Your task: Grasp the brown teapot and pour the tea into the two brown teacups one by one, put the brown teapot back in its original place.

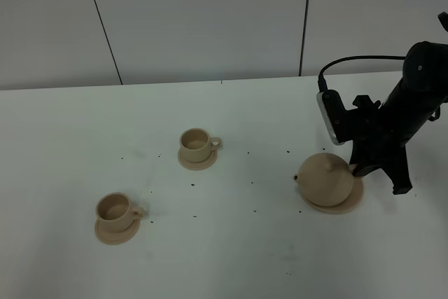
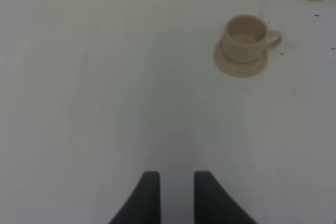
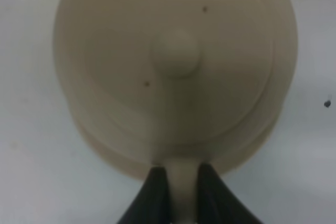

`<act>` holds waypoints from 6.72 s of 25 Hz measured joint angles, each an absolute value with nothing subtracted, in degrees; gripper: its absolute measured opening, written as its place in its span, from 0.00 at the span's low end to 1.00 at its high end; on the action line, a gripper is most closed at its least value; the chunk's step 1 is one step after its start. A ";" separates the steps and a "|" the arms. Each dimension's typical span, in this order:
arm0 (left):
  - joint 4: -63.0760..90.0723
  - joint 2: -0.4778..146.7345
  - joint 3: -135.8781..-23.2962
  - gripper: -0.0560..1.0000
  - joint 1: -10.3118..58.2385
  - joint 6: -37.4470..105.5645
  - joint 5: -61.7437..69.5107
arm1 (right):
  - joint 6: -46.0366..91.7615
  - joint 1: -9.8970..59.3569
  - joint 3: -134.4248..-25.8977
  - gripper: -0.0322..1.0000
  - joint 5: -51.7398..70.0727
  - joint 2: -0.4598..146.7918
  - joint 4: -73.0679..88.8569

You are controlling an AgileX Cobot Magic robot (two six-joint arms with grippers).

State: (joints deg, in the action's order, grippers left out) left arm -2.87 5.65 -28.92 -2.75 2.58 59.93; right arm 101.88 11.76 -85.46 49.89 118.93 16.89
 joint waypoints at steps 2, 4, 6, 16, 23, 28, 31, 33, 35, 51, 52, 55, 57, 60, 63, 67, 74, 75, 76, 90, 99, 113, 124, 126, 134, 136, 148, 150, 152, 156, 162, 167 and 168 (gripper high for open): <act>-2.87 5.65 -28.92 0.27 -2.75 2.58 59.93 | 101.88 11.76 -85.46 0.13 49.96 118.93 17.41; -2.87 5.65 -28.92 0.27 -2.75 2.58 59.93 | 101.88 11.76 -85.46 0.13 50.11 118.89 17.73; -2.87 5.65 -28.92 0.27 -2.75 2.58 59.93 | 101.88 11.76 -85.46 0.13 50.11 118.89 17.87; -2.87 5.65 -28.92 0.27 -2.75 2.58 59.93 | 101.94 11.76 -85.46 0.13 50.11 118.89 17.94; -2.87 5.65 -28.92 0.27 -2.75 2.58 59.93 | 101.94 11.64 -85.46 0.12 49.74 117.17 17.93; -2.87 5.65 -28.92 0.27 -2.75 2.58 59.88 | 101.93 11.26 -85.46 0.12 49.93 116.79 18.00; -2.87 5.65 -28.92 0.27 -2.75 2.58 59.88 | 101.93 11.26 -85.46 0.12 49.98 116.79 17.98; -2.87 5.65 -28.92 0.27 -2.75 2.58 59.88 | 101.93 11.26 -85.46 0.12 50.02 116.79 18.16; -2.87 5.65 -28.92 0.27 -2.75 2.58 59.88 | 101.93 11.26 -85.46 0.12 50.02 116.79 18.30; -2.87 5.65 -28.92 0.27 -2.75 2.58 59.88 | 93.98 11.26 -89.99 0.12 56.48 116.69 19.33; -2.87 5.65 -28.92 0.27 -2.75 2.58 59.88 | 93.12 11.26 -90.32 0.12 56.62 116.69 19.40; -2.87 5.65 -28.92 0.27 -2.75 2.58 59.88 | 90.69 11.26 -90.98 0.12 57.75 116.69 19.35; -2.87 5.65 -28.92 0.27 -2.75 2.58 59.88 | 88.72 11.26 -91.24 0.12 58.01 116.69 19.35; -2.87 5.65 -28.92 0.27 -2.75 2.58 59.88 | 87.43 11.26 -91.44 0.12 57.30 116.68 19.35; -2.87 5.65 -28.92 0.27 -2.75 2.58 59.88 | 86.63 11.26 -91.49 0.12 56.04 116.68 20.38; -2.87 5.65 -28.92 0.27 -2.75 2.58 59.88 | 85.82 11.26 -91.49 0.12 55.60 116.68 21.12; -2.87 5.65 -28.92 0.27 -2.75 2.58 59.88 | 83.88 12.18 -91.49 0.12 55.26 116.68 20.29; -2.87 5.65 -28.92 0.27 -2.75 2.58 59.83 | 83.26 12.79 -91.49 0.12 55.12 116.68 20.15; -2.87 5.65 -28.92 0.27 -2.75 2.58 59.83 | 82.36 13.57 -91.49 0.12 54.91 116.68 19.73; -2.87 5.65 -28.92 0.27 -2.75 2.58 59.83 | 71.51 26.41 -96.02 0.12 56.47 116.68 13.12; -2.87 5.65 -28.92 0.27 -2.75 2.58 59.83 | 69.28 31.92 -100.94 0.12 57.45 116.90 13.77; -2.87 5.65 -28.92 0.27 -2.75 2.58 59.78 | 66.33 38.10 -119.67 0.12 67.19 130.35 13.74; -2.87 5.65 -28.92 0.27 -2.75 2.58 59.78 | 64.41 41.55 -136.67 0.12 70.05 139.93 13.59; -2.87 5.65 -28.92 0.27 -2.75 2.58 59.78 | 64.36 42.00 -138.03 0.12 70.14 140.64 13.66; -2.87 5.65 -28.92 0.27 -2.75 2.58 59.78 | 63.88 43.07 -138.50 0.12 70.33 140.97 13.79; -2.87 5.65 -28.92 0.27 -2.75 2.58 59.78 | 63.82 43.36 -138.50 0.12 70.40 140.97 13.66; -2.87 5.65 -28.92 0.27 -2.75 2.53 59.78 | 63.46 43.74 -138.50 0.12 70.45 141.09 12.86; -2.87 5.65 -28.92 0.27 -2.75 2.53 59.78 | 63.09 43.80 -138.50 0.12 70.45 141.09 11.51; -2.87 5.65 -28.92 0.27 -2.75 2.53 59.78 | 62.82 43.80 -138.50 0.12 70.45 141.14 10.09; -2.87 5.65 -28.92 0.27 -2.75 2.53 59.78 | 61.83 44.54 -138.50 0.12 70.45 141.14 5.47; -2.87 5.65 -28.92 0.27 -2.75 2.53 59.78 | 61.71 46.77 -138.50 0.12 70.49 141.14 2.65; -2.87 5.65 -28.92 0.27 -2.75 2.53 59.78 | 60.78 47.93 -138.50 0.12 70.49 141.14 -0.51; -2.87 5.65 -28.92 0.27 -2.75 2.53 59.78 | 60.29 48.35 -138.50 0.12 70.49 141.14 -1.59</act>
State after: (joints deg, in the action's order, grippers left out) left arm -2.87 5.65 -28.92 -2.75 2.53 59.78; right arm 60.29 48.35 -138.50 70.49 141.14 -1.59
